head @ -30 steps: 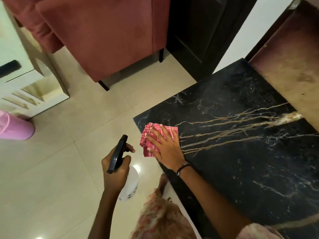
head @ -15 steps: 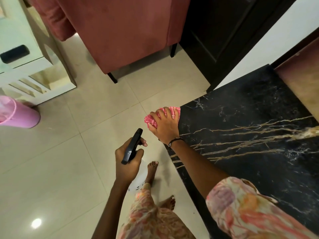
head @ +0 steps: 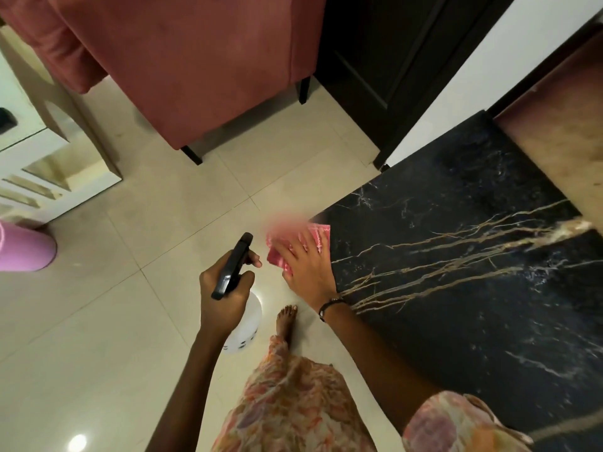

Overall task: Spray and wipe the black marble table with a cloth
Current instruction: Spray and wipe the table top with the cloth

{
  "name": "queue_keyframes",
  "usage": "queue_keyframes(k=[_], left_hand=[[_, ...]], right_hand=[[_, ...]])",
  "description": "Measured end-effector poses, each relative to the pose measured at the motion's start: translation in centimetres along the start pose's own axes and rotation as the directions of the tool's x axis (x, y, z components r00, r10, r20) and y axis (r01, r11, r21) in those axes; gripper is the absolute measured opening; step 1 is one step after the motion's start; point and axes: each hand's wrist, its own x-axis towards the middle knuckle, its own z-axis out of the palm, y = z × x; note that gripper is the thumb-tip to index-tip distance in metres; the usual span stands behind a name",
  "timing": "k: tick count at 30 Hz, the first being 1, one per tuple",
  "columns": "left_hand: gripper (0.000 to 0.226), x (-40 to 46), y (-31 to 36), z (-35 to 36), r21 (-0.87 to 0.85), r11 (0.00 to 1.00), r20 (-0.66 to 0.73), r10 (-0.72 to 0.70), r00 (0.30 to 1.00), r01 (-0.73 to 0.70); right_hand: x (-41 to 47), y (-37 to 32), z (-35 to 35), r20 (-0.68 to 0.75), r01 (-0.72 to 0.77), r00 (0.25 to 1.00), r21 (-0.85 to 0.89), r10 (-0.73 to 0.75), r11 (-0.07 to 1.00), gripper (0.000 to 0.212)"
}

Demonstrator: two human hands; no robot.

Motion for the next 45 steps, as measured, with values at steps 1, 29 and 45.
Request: queue_keyframes(k=[1,29,45], left_hand=[[0.042,0.1,0.1,0.1,0.0,1.0,0.013,0.0,1.0,0.0],[0.028,-16.9,1.2,9.7,0.012,1.0,0.336,0.003,0.942,-0.007],[0.021,-11.3,5.0,12.2,0.012,0.998,0.442,0.043,0.896,-0.054]], right_hand=[[-1.2,-0.1,0.0,0.011,-0.004,1.0,-0.017,0.004,1.0,0.073],[-45.3,6.5,2.0,0.171,-0.456,0.884,0.101,0.436,0.884,0.056],[-32.1,12.8,0.0,0.05,-0.836,0.521,0.231,0.852,0.498,0.071]])
